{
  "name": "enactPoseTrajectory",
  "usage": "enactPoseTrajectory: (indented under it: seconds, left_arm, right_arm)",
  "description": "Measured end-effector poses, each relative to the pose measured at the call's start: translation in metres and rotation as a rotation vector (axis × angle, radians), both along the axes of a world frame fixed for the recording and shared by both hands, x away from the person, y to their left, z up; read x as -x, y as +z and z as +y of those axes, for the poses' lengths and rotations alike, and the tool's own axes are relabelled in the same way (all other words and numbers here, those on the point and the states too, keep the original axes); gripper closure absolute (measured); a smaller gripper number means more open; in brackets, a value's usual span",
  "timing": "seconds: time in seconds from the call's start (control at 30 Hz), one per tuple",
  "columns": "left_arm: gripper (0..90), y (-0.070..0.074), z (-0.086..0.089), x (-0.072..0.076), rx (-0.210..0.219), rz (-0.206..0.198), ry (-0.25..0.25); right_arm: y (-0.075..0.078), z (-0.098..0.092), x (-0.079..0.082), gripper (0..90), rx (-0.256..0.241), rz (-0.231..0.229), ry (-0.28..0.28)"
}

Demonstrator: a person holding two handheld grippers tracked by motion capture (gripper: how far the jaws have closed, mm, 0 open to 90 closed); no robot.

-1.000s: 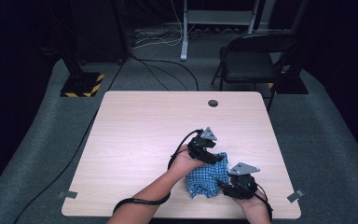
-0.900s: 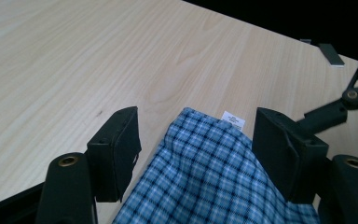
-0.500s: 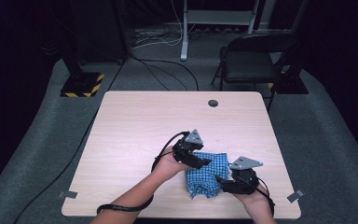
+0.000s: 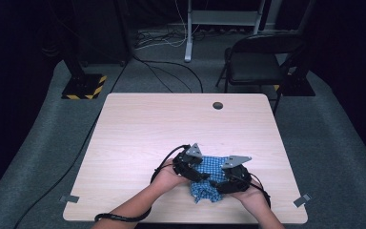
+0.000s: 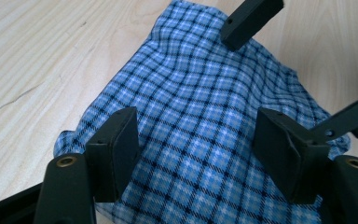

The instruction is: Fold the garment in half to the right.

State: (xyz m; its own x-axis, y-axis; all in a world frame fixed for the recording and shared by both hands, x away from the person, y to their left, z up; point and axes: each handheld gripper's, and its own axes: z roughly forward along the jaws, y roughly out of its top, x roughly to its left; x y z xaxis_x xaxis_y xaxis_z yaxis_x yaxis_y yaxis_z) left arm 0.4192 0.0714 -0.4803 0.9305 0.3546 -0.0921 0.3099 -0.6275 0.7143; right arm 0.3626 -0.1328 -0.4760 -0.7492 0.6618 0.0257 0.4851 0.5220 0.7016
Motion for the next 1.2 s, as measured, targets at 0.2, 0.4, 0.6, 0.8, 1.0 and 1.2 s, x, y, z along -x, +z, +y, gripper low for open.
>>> enactPoseTrajectory:
  seconds: [0.2, 0.4, 0.6, 0.8, 1.0, 1.2]
  left_arm:
    - [28.6, -0.014, 0.003, 0.004, -0.016, -0.011, -0.008]
    - [28.6, -0.022, 0.003, 0.008, -0.013, -0.036, -0.013]
    - [28.6, -0.027, 0.005, 0.009, 0.008, -0.041, -0.012]
    - [28.6, -0.028, 0.006, 0.008, 0.013, -0.035, -0.010]
    - [28.7, -0.026, 0.012, 0.009, -0.011, -0.036, -0.014]
    - [28.7, -0.025, 0.024, 0.009, -0.029, -0.027, -0.007]
  right_arm:
    - [-0.016, 0.001, -0.004, 24.3, 0.000, 0.040, 0.010]
    - [-0.027, 0.000, -0.003, 25.6, 0.006, 0.047, 0.010]
    - [-0.032, -0.002, -0.006, 26.7, -0.001, 0.070, 0.010]
    - [-0.035, -0.005, -0.006, 26.9, -0.034, 0.076, 0.004]
    - [-0.037, 0.001, -0.005, 27.6, -0.048, 0.078, 0.002]
    - [-0.037, 0.014, -0.007, 29.3, -0.043, 0.089, 0.017]
